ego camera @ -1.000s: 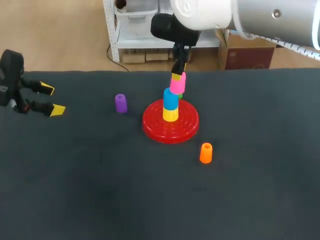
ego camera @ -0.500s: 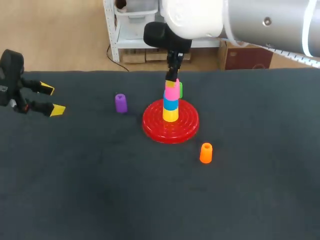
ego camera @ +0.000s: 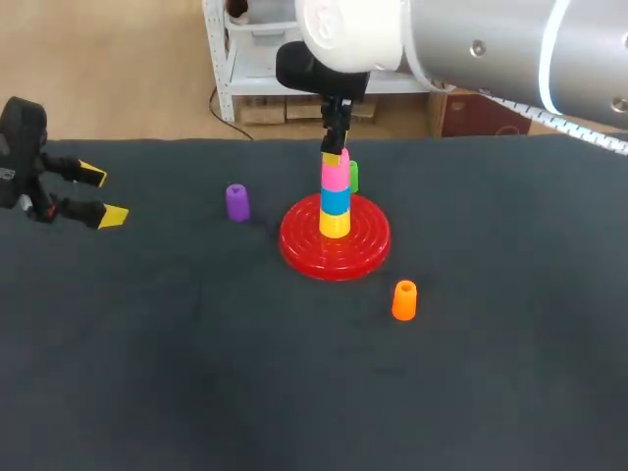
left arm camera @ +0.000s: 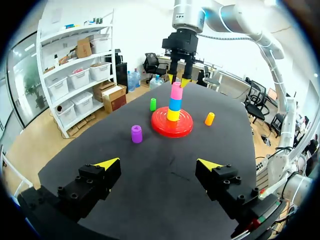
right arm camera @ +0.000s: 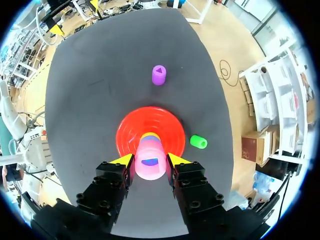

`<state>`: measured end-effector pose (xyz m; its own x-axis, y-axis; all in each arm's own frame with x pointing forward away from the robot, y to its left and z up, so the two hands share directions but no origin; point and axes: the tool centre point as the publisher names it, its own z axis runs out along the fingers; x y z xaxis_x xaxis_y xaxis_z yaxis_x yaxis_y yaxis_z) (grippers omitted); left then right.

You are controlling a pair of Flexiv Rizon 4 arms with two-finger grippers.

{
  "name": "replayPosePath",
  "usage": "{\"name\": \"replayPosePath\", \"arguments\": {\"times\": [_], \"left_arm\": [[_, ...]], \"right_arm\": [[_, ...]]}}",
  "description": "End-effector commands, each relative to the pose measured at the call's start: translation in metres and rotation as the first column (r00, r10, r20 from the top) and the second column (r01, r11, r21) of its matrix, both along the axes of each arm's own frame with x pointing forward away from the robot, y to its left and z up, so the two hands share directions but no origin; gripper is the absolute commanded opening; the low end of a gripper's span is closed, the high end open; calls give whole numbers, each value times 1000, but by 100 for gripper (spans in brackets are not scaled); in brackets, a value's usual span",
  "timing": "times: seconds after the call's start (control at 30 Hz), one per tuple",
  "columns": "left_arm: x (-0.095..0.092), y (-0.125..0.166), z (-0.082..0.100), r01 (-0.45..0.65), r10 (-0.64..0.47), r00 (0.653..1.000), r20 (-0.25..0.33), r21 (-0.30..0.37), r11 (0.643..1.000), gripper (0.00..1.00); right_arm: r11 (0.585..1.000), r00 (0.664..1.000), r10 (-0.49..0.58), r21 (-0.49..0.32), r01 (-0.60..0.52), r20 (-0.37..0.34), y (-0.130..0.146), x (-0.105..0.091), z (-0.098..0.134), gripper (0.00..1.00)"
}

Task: Pick up and stack the cylinders on the red base in this order: pink,purple,orange,green

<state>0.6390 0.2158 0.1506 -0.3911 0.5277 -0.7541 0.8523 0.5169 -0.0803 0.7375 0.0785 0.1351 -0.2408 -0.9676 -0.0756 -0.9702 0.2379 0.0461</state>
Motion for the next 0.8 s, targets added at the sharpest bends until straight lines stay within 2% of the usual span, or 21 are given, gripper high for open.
{"name": "replayPosePath", "arguments": {"times": [0.03,0.27,0.4,0.43,0.47,0.5,0.53,0.8], "left_arm": [[0,1,-2,2,-2,1000,4,-3,1000,100],[0,1,-2,2,-2,1000,4,-3,1000,100],[0,1,-2,2,-2,1000,4,-3,1000,100],[0,1,-2,2,-2,1000,4,-3,1000,100],[0,1,-2,2,-2,1000,4,-3,1000,100],[0,1,-2,2,-2,1000,4,-3,1000,100],[0,1,-2,2,-2,1000,4,-3,1000,100],[0,1,-2,2,-2,1000,4,-3,1000,100]], "right_arm": [[1000,1000,-5,-6,4,-23,0,7,-7,0],[1000,998,-1,-14,0,-64,1,-4,-24,0],[1000,997,-5,1,5,-77,1,-9,-24,0],[1000,997,-5,11,6,-73,1,-10,-21,6],[1000,998,-9,16,10,-60,0,-11,-17,32],[1000,999,-5,26,6,-52,0,-12,-14,81],[999,999,-5,36,7,-43,0,-13,-10,100],[994,999,12,111,-15,33,-8,-32,20,100]]}}
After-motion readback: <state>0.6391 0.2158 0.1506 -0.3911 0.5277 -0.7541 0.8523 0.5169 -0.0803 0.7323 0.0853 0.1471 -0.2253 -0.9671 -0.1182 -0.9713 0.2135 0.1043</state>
